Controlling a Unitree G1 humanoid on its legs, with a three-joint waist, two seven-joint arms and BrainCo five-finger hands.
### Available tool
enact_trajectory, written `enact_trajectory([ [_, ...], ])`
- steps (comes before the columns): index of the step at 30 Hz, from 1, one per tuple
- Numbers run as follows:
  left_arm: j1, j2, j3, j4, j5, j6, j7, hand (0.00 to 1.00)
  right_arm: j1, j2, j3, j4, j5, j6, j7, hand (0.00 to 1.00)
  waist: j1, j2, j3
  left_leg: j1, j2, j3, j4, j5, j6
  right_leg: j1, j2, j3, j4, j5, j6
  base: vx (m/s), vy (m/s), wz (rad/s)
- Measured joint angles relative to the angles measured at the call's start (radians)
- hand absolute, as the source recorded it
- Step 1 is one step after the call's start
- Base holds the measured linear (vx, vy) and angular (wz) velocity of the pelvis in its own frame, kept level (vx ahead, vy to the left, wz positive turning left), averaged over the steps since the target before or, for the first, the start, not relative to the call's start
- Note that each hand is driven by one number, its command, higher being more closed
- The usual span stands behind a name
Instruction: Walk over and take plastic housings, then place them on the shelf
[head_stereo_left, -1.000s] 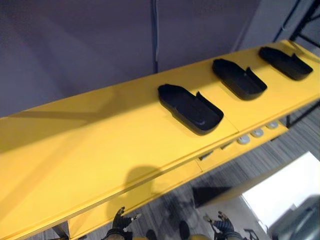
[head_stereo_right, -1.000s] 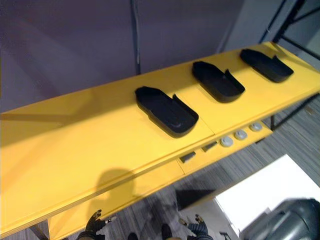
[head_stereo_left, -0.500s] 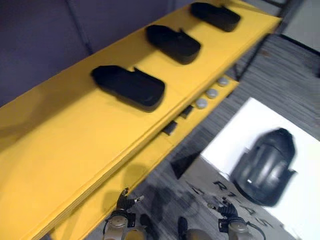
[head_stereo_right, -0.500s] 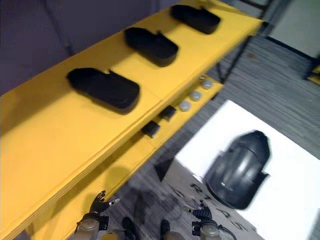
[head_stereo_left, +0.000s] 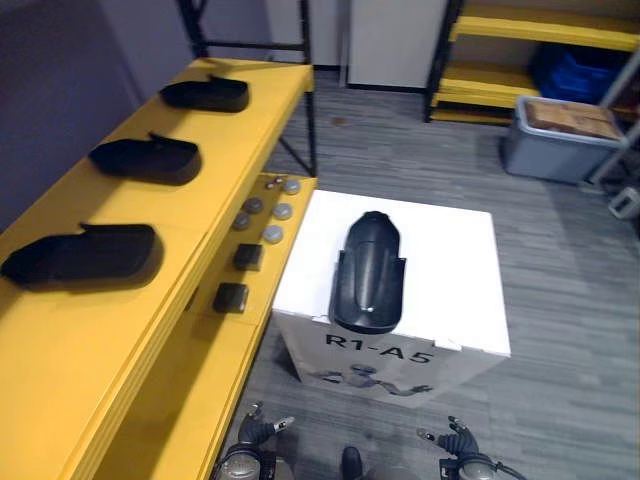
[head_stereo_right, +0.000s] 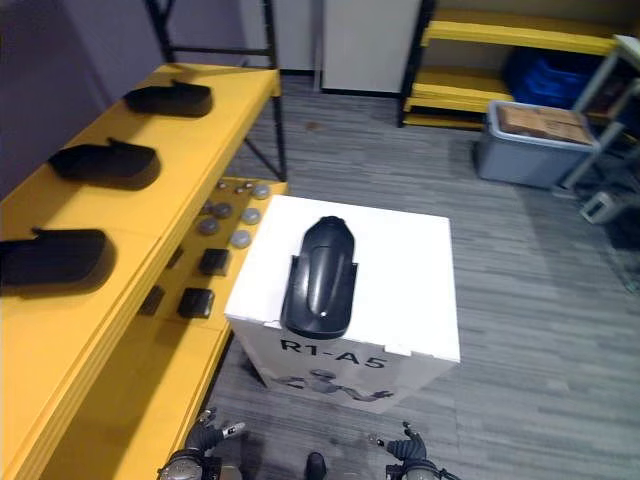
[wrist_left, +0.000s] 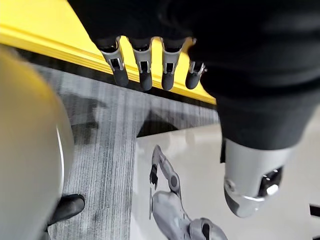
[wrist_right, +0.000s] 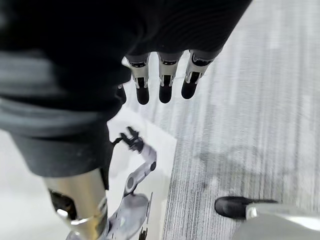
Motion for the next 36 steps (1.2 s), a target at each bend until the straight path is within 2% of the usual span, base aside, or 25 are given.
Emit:
enact_trajectory([
  [2, 0.006, 0.001, 0.000, 0.038, 0.000, 0.001, -0.001, 0.00, 0.026, -0.002, -0.027, -0.001, 0.001, -0.001, 0.001, 0.00, 0.001, 0.042, -0.011, 0.059, 0.017, 0.015, -0.133, 0.054, 0.054, 0.009, 0.022, 0.019, 0.006, -0.001, 0.000, 0.07, 0.238, -0.78],
  [5, 0.006, 0.033, 0.001, 0.065, 0.000, 0.002, -0.001, 0.00, 0.053, 0.019, -0.073, -0.014, 0.032, -0.001, 0.000, 0.00, -0.009, 0.042, -0.024, 0.101, -0.006, 0.071, -0.186, 0.065, 0.061, 0.019, -0.016, 0.016, 0.019, -0.011, 0.024, 0.12, 0.176, -0.44],
  [7, -0.002, 0.044, 0.001, 0.066, 0.000, 0.002, 0.000, 0.00, 0.065, 0.019, -0.092, -0.014, 0.046, -0.002, 0.000, 0.00, -0.011, 0.039, -0.029, 0.119, -0.021, 0.087, -0.216, 0.078, 0.077, 0.006, -0.033, 0.021, 0.033, -0.017, 0.033, 0.18, 0.135, -0.12],
  [11, 0.000, 0.065, 0.012, 0.067, 0.001, 0.002, 0.000, 0.00, 0.089, 0.016, -0.158, -0.065, 0.069, -0.001, -0.001, 0.00, -0.016, 0.038, -0.039, 0.168, -0.029, 0.112, -0.274, 0.081, 0.080, 0.007, -0.040, 0.021, 0.042, -0.038, 0.061, 0.19, 0.074, -0.13],
  [13, 0.006, 0.066, 0.032, 0.065, 0.001, 0.002, -0.001, 0.00, 0.101, -0.001, -0.216, -0.158, 0.069, -0.001, -0.009, 0.00, -0.026, 0.037, -0.044, 0.179, -0.030, 0.124, -0.278, 0.081, 0.080, 0.012, -0.041, 0.019, 0.042, -0.040, 0.063, 0.15, 0.035, -0.21],
  [17, 0.033, 0.070, 0.042, 0.013, 0.003, 0.000, -0.003, 0.00, 0.162, -0.106, -0.339, -0.504, 0.057, 0.000, -0.029, 0.00, -0.044, 0.033, -0.062, 0.196, -0.037, 0.153, -0.274, 0.081, 0.080, 0.022, -0.048, 0.021, 0.043, -0.044, 0.070, 0.12, 0.045, -0.25],
  [19, 0.055, 0.070, 0.042, 0.005, 0.003, 0.000, -0.006, 0.00, 0.187, -0.146, -0.377, -0.656, 0.037, -0.001, -0.031, 0.00, -0.057, 0.026, -0.081, 0.203, -0.038, 0.156, -0.271, 0.081, 0.081, 0.026, -0.049, 0.023, 0.043, -0.046, 0.073, 0.06, 0.030, -0.18],
  [22, 0.085, 0.069, 0.040, 0.004, 0.004, 0.000, -0.019, 0.00, 0.198, -0.178, -0.389, -0.848, -0.001, -0.004, -0.032, 0.00, -0.059, 0.001, -0.109, 0.206, -0.040, 0.173, -0.253, 0.087, 0.082, 0.030, -0.050, 0.041, 0.040, -0.046, 0.073, 0.03, 0.016, -0.26],
  [25, 0.092, 0.063, 0.030, 0.006, 0.004, -0.002, -0.033, 0.00, 0.188, -0.200, -0.336, -1.004, -0.004, -0.023, -0.023, 0.00, -0.060, -0.010, -0.116, 0.205, -0.042, 0.169, -0.247, 0.089, 0.080, 0.033, -0.053, 0.041, 0.031, -0.046, 0.073, -0.04, 0.000, -0.11],
  [27, 0.092, 0.063, 0.015, 0.008, 0.004, -0.010, -0.035, 0.00, 0.169, -0.215, -0.262, -1.100, -0.004, -0.044, -0.013, 0.00, -0.059, -0.011, -0.117, 0.202, -0.044, 0.167, -0.249, 0.090, 0.080, 0.038, -0.057, 0.036, 0.014, -0.046, 0.073, -0.07, 0.016, 0.00],
  [29, 0.094, 0.061, -0.004, 0.009, 0.004, -0.022, -0.041, 0.00, 0.103, -0.216, -0.133, -1.187, -0.004, -0.088, 0.006, 0.00, -0.058, -0.012, -0.120, 0.188, -0.046, 0.145, -0.251, 0.093, 0.084, 0.047, -0.061, 0.024, -0.027, -0.032, 0.052, -0.10, 0.022, 0.15],
  [31, 0.095, 0.060, -0.023, 0.009, 0.004, -0.029, -0.045, 0.00, 0.049, -0.217, -0.031, -1.194, -0.004, -0.116, 0.017, 0.00, -0.050, -0.012, -0.120, 0.182, -0.044, 0.123, -0.263, 0.096, 0.083, 0.047, -0.058, 0.005, -0.038, -0.019, 0.048, -0.12, 0.019, 0.31],
  [33, 0.099, 0.058, -0.040, 0.011, 0.004, -0.030, -0.047, 0.00, -0.029, -0.210, 0.077, -1.152, -0.013, -0.117, 0.026, 0.00, -0.028, -0.011, -0.121, 0.176, -0.041, 0.095, -0.286, 0.101, 0.083, 0.046, -0.054, -0.019, -0.059, 0.000, 0.047, -0.14, 0.033, 0.33],
  [36, 0.086, 0.055, -0.040, 0.017, 0.004, -0.032, -0.044, 0.00, -0.113, -0.166, 0.134, -1.036, -0.042, -0.108, 0.023, 0.00, 0.006, -0.011, -0.121, 0.171, -0.042, 0.078, -0.306, 0.110, 0.089, 0.057, -0.055, -0.035, -0.098, 0.030, 0.045, -0.13, 0.057, 0.19],
])
